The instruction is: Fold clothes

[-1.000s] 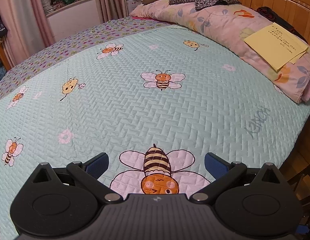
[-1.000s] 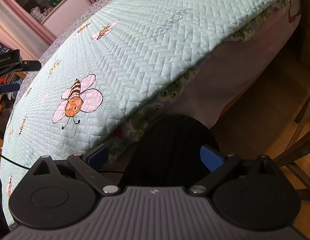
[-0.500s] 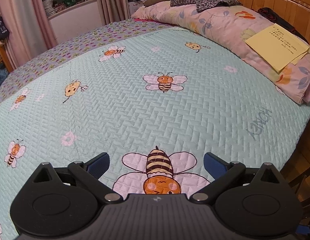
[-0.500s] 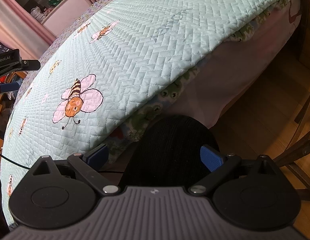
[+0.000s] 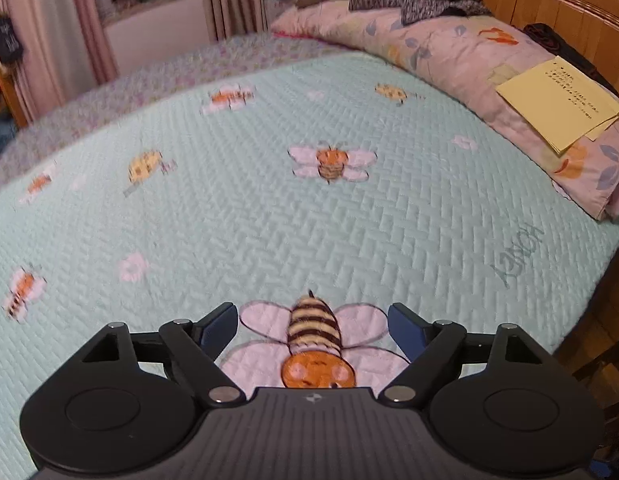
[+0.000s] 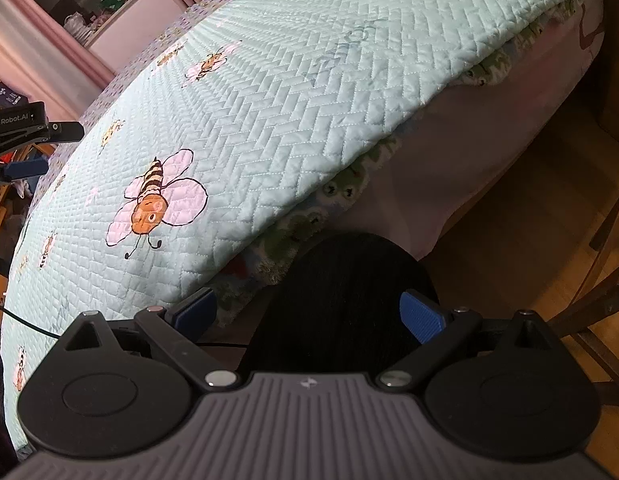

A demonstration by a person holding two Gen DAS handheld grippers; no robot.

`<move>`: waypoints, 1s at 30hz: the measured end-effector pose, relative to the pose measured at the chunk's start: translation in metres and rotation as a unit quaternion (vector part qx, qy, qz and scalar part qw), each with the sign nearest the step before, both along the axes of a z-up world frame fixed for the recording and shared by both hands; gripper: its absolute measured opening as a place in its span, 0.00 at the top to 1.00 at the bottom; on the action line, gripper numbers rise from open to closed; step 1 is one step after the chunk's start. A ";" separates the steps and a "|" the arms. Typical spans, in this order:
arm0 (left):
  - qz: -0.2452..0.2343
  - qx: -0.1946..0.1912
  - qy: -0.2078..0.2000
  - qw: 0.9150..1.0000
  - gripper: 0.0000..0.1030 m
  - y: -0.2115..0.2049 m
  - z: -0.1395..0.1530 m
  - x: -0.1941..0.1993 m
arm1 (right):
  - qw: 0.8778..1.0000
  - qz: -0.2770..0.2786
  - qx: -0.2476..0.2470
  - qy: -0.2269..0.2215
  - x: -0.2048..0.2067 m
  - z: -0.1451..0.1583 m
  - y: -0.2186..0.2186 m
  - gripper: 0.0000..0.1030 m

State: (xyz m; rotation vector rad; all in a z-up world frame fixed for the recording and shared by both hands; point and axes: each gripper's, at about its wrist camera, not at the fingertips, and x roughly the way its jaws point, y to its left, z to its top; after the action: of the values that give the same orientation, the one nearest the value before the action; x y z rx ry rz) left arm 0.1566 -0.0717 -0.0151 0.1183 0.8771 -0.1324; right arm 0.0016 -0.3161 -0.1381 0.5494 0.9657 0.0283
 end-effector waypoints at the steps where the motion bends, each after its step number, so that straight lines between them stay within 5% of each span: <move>1: -0.001 -0.003 0.005 1.000 0.16 0.001 0.000 0.001 | 1.000 0.000 0.001 0.000 0.000 0.000 0.000 0.05; 8: 0.000 0.002 -0.003 1.000 0.03 -0.001 0.000 -0.001 | 1.000 -0.002 0.005 0.002 -0.002 -0.002 -0.001 0.05; 21: 0.036 0.032 -0.024 0.999 0.01 0.000 0.007 0.000 | 1.000 0.000 0.009 0.005 0.001 -0.004 0.000 0.05; 24: 0.084 0.074 -0.080 0.991 0.01 -0.001 0.017 -0.010 | 1.000 0.004 0.008 0.005 0.003 -0.003 0.001 0.05; 26: 0.063 0.082 -0.108 0.989 0.01 -0.003 0.023 -0.017 | 1.000 0.006 0.008 0.004 0.004 -0.003 0.003 0.05; 30: 0.018 0.040 -0.050 0.998 0.01 0.000 0.018 -0.007 | 1.000 0.010 0.009 0.005 0.007 -0.003 0.005 0.05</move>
State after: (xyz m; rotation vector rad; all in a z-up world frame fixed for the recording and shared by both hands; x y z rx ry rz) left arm 0.1498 -0.0722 0.0030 0.1819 0.7844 -0.0584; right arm 0.0084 -0.3108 -0.1414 0.5568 0.9811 0.0513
